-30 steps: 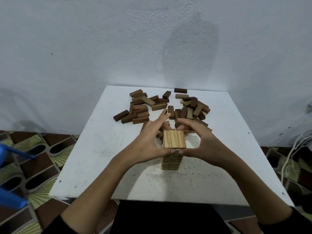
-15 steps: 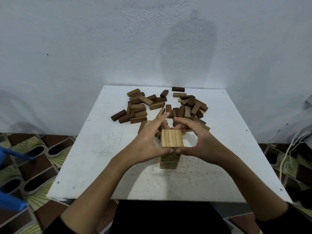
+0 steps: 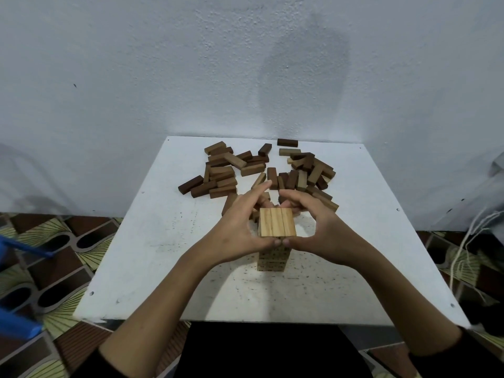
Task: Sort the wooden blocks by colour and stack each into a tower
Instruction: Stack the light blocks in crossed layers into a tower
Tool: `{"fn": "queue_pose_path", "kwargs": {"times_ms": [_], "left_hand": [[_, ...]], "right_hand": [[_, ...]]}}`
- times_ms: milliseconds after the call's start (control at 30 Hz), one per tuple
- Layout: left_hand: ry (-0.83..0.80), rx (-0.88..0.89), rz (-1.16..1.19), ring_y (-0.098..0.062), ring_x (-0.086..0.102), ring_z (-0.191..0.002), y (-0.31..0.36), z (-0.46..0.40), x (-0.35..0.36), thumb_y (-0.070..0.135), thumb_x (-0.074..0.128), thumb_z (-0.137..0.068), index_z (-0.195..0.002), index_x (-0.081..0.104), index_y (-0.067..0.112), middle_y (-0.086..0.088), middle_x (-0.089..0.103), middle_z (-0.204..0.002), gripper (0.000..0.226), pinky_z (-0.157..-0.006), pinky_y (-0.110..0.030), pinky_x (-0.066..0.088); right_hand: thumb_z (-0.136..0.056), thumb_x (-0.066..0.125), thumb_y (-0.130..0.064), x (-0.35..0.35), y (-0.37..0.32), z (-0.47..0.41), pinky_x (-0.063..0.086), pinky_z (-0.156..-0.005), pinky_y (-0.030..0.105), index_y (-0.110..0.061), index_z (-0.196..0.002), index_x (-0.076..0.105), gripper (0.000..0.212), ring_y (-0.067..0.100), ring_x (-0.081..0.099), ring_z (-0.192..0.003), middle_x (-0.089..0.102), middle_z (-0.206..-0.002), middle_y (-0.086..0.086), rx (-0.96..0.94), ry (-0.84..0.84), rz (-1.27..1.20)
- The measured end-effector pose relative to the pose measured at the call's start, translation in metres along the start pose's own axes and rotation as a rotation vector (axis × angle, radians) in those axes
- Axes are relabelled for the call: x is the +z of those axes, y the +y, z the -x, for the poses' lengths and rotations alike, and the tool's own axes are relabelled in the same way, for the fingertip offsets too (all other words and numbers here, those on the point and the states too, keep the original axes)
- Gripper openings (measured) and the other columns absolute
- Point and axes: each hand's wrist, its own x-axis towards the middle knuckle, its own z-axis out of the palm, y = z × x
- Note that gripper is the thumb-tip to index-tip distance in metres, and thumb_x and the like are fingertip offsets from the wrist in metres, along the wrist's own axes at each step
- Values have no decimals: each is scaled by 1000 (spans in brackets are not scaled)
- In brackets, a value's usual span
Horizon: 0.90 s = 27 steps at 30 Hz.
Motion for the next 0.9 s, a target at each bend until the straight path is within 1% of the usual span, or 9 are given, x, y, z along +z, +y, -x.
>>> {"fn": "queue_pose_path", "kwargs": {"times_ms": [133, 200, 300, 400, 467, 600, 733, 800, 900], "left_hand": [[-28, -40, 116, 10, 34, -127, -3, 6, 2, 36, 84, -66, -146, 13, 40, 16, 37, -138, 107, -95, -1, 30], [-21, -63, 260, 12, 30, -131, -5, 11, 6, 52, 77, -66, -141, 13, 49, 21, 31, -146, 99, -98, -3, 31], [46, -183, 531, 13, 28, -132, -2, 17, 15, 85, 52, -63, -137, 21, 49, 25, 28, -147, 88, -96, -5, 29], [71, -271, 764, 3, 25, -138, 1, 18, 27, 76, 19, -84, -149, 19, 29, 12, 25, -155, 81, -108, -14, 23], [69, -284, 811, -3, 24, -141, 2, 20, 33, 73, 12, -85, -152, 15, 24, 6, 25, -156, 83, -112, -21, 21], [61, -303, 811, -9, 25, -142, 4, 20, 40, 75, 4, -81, -153, 11, 28, 2, 25, -157, 85, -108, -23, 26], [48, -318, 823, -6, 24, -141, 7, 21, 42, 68, 3, -80, -153, 8, 30, 4, 23, -157, 82, -101, -20, 27], [62, -333, 831, -5, 24, -140, 5, 20, 44, 70, 2, -86, -152, 9, 31, 6, 23, -157, 78, -107, -23, 24], [79, -365, 801, -5, 22, -141, 1, 19, 46, 86, 12, -75, -152, 13, 32, 12, 22, -155, 94, -117, -33, 15]], "right_hand": [[-73, 79, -29, 0, 1, 2, 35, -99, 12, -42, -135, 24, 85, 0, 35, -125, 40, -135, -15, -2, -26, -58], [-72, 74, -43, 2, 0, 5, 30, -90, 1, -44, -134, 22, 81, -6, 35, -124, 38, -137, -19, 16, -29, -137], [-79, 57, -55, 12, 0, 8, 32, -100, 15, -39, -139, 26, 69, -1, 34, -129, 36, -144, -16, 79, 25, -378], [-86, 27, -67, 30, -3, 7, 25, -113, 33, -30, -147, 23, 71, 6, 30, -134, 28, -152, -8, 160, 110, -556], [-84, 16, -65, 39, -7, 8, 22, -113, 30, -26, -147, 22, 74, 3, 32, -132, 32, -150, -11, 181, 131, -675], [-79, 15, -62, 49, -13, 13, 30, -98, 13, -39, -134, 34, 63, -14, 47, -111, 49, -115, -33, 177, 136, -751], [-78, 13, -63, 51, -13, 12, 25, -104, 21, -26, -149, 18, 80, -4, 38, -121, 38, -128, -24, 173, 122, -780], [-77, 13, -64, 52, -12, 12, 25, -103, 20, -25, -150, 15, 82, -1, 33, -125, 33, -135, -18, 178, 105, -790], [-78, 13, -63, 53, -11, 12, 31, -94, 11, -25, -150, 14, 81, -2, 33, -124, 33, -142, -14, 177, 92, -787]]}}
